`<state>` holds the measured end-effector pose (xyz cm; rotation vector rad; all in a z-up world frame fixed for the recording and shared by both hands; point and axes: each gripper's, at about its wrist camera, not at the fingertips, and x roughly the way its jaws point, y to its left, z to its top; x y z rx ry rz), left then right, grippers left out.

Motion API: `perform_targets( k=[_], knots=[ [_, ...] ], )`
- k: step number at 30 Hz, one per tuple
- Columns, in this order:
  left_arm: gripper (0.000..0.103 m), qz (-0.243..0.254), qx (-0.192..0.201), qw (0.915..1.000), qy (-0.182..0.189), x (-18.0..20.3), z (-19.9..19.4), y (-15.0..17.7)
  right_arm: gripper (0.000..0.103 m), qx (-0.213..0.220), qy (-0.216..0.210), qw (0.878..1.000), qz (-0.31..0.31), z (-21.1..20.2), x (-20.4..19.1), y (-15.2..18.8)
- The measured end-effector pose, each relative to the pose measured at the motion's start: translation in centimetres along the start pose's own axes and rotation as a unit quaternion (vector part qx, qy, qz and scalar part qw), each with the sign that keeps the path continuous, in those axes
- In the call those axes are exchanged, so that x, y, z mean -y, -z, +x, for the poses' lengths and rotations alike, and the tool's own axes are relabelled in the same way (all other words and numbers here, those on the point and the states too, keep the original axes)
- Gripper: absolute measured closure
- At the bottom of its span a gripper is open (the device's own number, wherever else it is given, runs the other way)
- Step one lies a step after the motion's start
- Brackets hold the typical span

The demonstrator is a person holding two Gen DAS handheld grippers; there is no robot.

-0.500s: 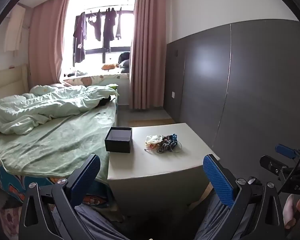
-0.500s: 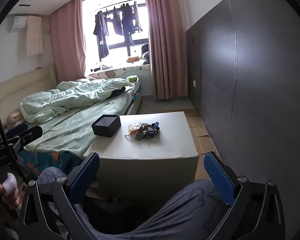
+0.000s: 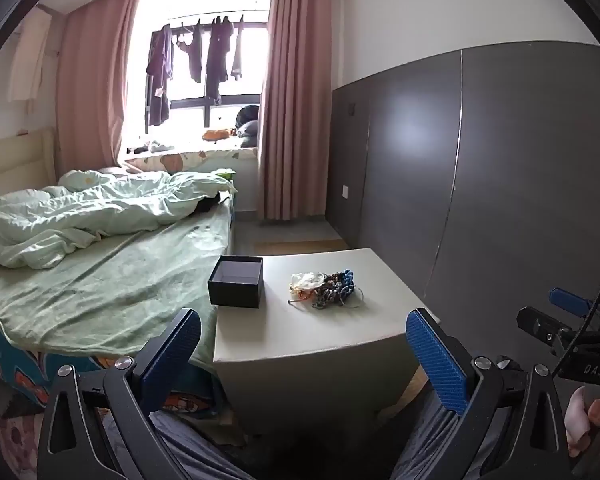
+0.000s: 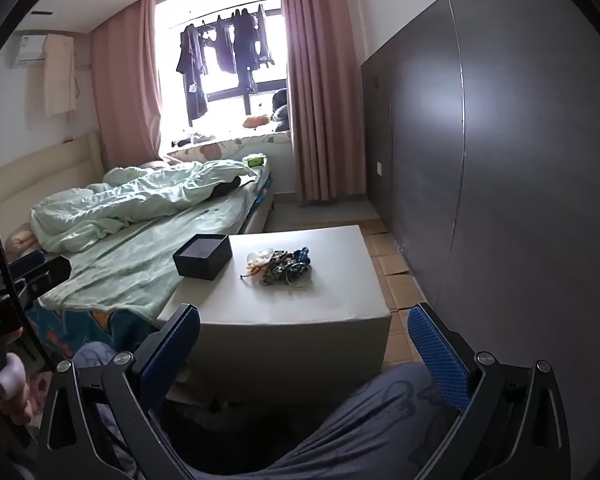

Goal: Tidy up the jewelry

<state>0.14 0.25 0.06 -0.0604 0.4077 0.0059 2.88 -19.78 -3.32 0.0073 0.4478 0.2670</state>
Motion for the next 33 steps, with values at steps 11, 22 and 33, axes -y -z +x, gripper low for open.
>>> perform_targets(
  k=[11,22,33],
  knots=[
    [0.000,0.006,0.011,0.9999,-0.001,0.5,-0.1,0.2,0.000,-0.007,0.006,1.000,-0.005,0.8,-0.3,0.3],
    [0.000,0.010,0.006,0.9999,0.002,0.3,-0.1,0.5,0.000,-0.007,0.010,1.000,-0.005,0.7,0.0,0.3],
    [0.000,0.021,0.012,0.9996,0.014,0.9,-0.9,0.5,0.000,-0.002,0.014,1.000,0.004,0.1,0.6,0.3]
  ],
)
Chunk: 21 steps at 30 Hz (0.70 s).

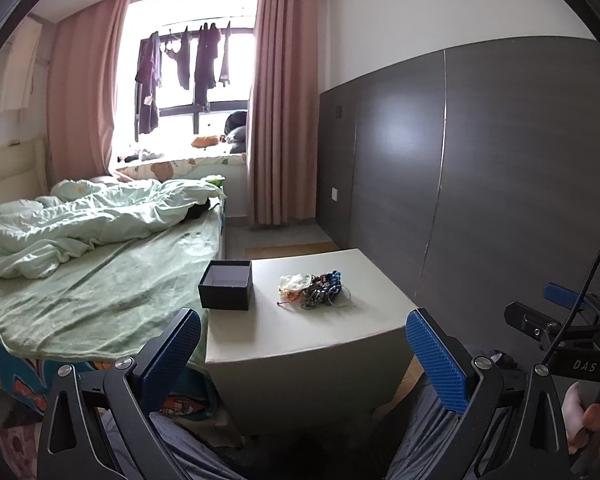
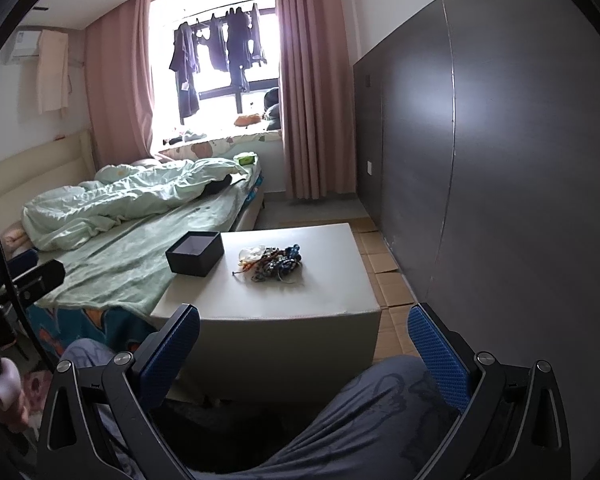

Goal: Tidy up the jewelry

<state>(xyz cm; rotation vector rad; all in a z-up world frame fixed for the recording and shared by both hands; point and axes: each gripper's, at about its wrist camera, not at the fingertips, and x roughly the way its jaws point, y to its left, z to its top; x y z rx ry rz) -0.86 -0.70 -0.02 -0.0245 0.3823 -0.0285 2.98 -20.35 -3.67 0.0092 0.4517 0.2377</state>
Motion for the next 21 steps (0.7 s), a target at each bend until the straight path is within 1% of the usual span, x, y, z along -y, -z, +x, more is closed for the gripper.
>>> perform_targets(
  k=[9,21],
  knots=[
    [0.000,0.000,0.005,1.0000,0.002,0.54,-1.16,0.17,0.000,0.004,0.005,1.000,0.002,-0.81,0.12,0.25],
    [0.000,-0.006,0.002,1.0000,0.002,0.36,-0.64,0.09,0.000,0.004,0.011,1.000,0.004,-0.88,-0.02,0.42]
  ],
)
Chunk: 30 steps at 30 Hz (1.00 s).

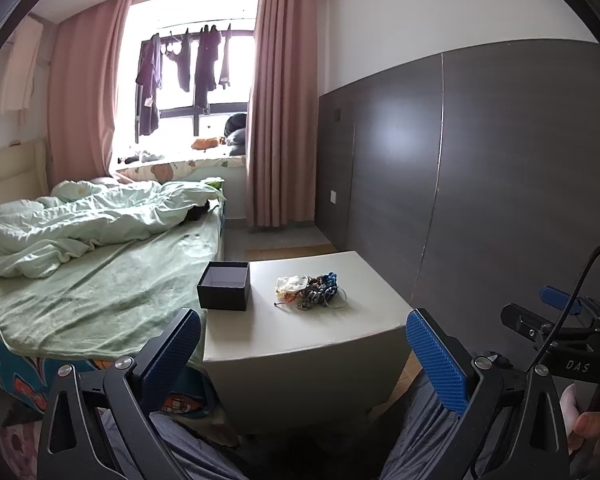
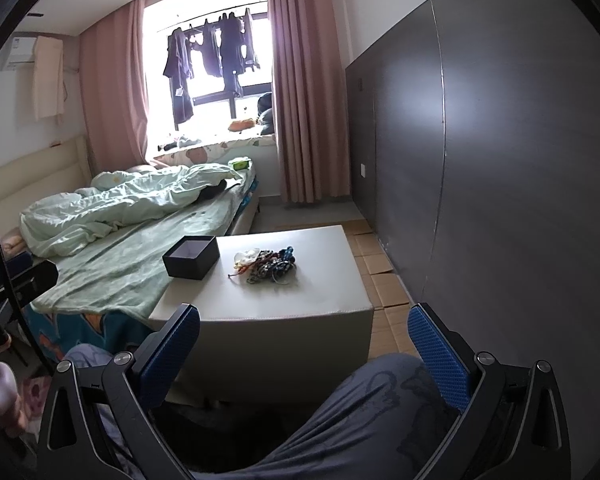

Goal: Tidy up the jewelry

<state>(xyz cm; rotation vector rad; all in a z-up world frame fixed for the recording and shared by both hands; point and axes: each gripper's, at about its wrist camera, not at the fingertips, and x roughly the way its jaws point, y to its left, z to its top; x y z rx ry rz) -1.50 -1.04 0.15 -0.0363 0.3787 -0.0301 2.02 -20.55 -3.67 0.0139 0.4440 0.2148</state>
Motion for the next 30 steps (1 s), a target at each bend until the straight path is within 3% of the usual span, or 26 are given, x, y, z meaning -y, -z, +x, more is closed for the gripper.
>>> perform_targets(
  k=[13,30],
  knots=[
    [0.000,-0.009,0.007,0.9999,0.003,-0.6,1.0,-0.7,0.000,-0.002,0.002,1.000,0.001,0.9,0.0,-0.3],
    [0.000,-0.032,0.000,0.9993,0.021,-3.7,7.6,-3.7,0.000,-0.029,0.010,0.999,0.011,6.7,0.5,-2.3]
  ],
)
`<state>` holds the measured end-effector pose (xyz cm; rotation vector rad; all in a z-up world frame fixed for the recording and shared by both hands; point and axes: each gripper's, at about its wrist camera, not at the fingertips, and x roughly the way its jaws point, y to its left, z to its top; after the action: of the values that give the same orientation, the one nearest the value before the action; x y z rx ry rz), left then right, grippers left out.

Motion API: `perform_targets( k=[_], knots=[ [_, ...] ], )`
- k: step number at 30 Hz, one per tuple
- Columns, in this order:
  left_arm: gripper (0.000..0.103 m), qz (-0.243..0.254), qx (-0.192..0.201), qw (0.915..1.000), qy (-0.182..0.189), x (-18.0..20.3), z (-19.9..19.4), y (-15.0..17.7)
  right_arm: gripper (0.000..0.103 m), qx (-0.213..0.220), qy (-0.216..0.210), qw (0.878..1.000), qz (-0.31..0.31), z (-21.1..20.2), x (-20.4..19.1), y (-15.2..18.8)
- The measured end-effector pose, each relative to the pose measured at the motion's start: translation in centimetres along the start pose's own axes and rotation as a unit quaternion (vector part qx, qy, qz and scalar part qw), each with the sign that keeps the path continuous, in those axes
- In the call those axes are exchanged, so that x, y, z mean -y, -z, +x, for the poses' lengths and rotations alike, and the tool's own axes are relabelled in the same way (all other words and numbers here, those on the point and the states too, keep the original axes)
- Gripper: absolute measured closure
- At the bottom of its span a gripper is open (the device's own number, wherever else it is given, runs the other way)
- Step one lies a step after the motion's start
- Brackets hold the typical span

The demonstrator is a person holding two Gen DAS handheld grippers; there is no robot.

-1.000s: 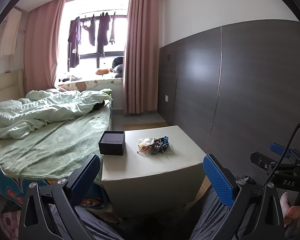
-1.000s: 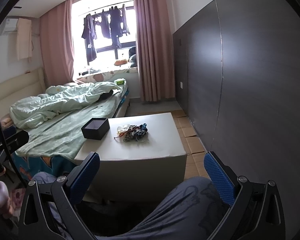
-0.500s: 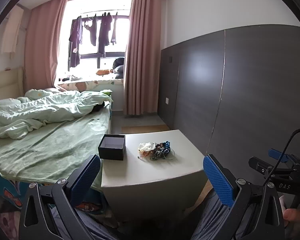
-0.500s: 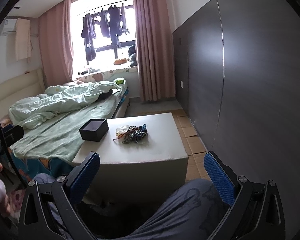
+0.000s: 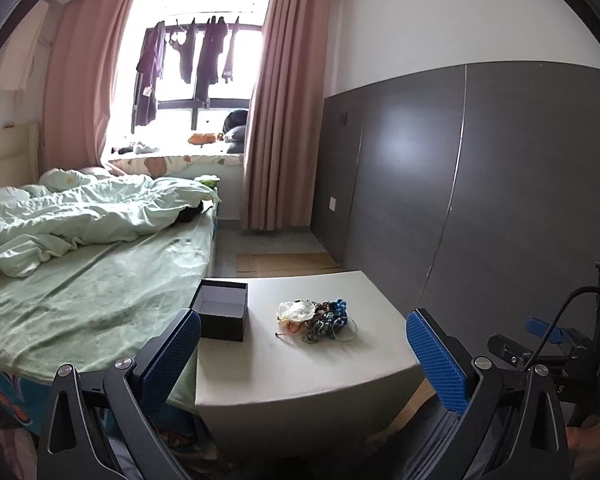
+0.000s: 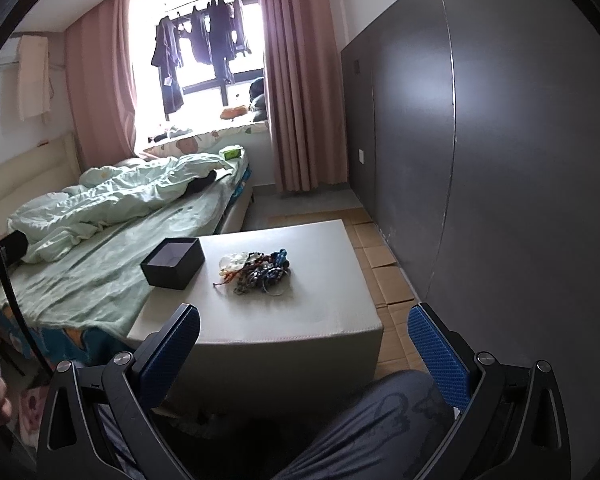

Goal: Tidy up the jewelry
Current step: 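Grasp the white pouch with the left gripper while the right gripper grasps the silver hoop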

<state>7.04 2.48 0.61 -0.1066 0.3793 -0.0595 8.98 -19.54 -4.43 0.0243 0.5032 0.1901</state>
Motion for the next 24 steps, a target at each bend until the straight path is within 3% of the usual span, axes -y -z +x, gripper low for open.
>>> perform_targets(
  k=[11,17,21,24],
  knots=[
    [0.000,-0.028,-0.050,0.9981,0.023,-2.5,7.3,0.2,0.001,-0.031,-0.022,0.999,0.005,6.2,0.8,-1.0],
    [0.000,-0.047,-0.078,0.9947,0.047,-3.5,11.5,0.4,0.015,-0.066,-0.038,0.997,0.022,10.2,1.5,-0.7],
    [0.000,-0.051,-0.103,0.9919,0.055,-3.8,14.6,0.6,0.017,-0.087,-0.051,0.994,0.036,13.1,2.0,-0.4],
    [0.000,-0.054,-0.121,0.9891,0.065,-3.7,16.9,0.8,0.032,-0.108,-0.068,0.991,0.048,15.5,2.5,-0.1]
  ],
)
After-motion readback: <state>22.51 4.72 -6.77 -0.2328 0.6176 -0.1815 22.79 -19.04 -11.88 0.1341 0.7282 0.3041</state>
